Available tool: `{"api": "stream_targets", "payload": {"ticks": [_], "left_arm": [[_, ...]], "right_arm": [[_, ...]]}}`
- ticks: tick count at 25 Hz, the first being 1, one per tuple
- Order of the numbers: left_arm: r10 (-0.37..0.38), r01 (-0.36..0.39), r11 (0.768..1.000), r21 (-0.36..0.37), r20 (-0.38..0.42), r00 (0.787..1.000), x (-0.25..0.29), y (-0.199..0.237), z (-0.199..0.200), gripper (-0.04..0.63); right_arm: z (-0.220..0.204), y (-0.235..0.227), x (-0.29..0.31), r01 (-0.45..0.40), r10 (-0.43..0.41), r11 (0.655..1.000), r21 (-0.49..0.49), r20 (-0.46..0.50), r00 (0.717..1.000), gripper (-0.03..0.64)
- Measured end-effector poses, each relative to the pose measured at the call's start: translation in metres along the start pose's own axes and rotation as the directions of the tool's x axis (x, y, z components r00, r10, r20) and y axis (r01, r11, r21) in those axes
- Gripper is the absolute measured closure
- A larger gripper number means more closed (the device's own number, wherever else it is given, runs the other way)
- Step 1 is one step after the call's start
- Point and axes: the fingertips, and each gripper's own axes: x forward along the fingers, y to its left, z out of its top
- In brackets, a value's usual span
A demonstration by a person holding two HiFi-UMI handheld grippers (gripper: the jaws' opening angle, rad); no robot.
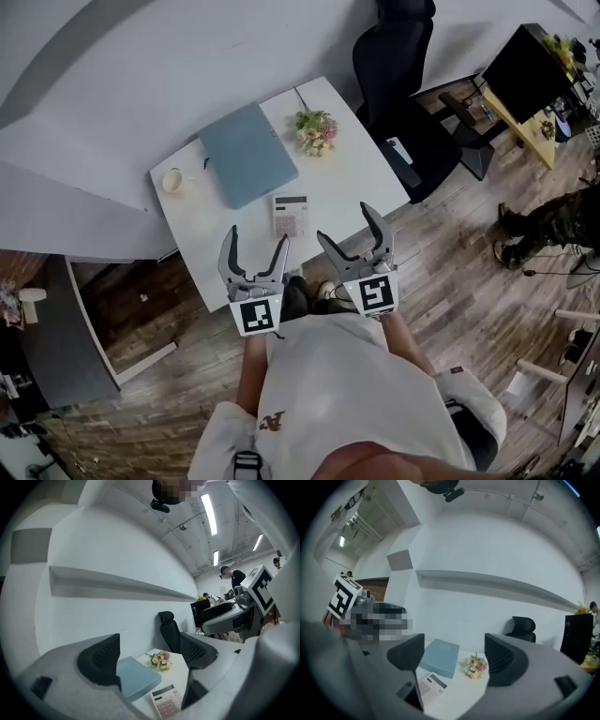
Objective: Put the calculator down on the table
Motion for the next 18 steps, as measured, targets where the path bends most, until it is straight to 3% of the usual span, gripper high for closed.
{"api": "stream_targets", "payload": {"ticks": [8,18], "left_arm": [[0.056,-0.056,0.998,0.004,-0.022,0.998,-0.035,-0.012,-0.003,0.187],[0.098,-0.098,0.995,0.015,-0.046,0.994,-0.039,-0.011,-0.007,0.189]], "right_arm": [[0.002,0.012,-0.025,-0.044,0.044,0.999,-0.005,0.029,0.999,0.225],[-0.001,0.011,-0.025,-0.069,0.069,0.998,0.01,0.014,0.997,0.225]]}}
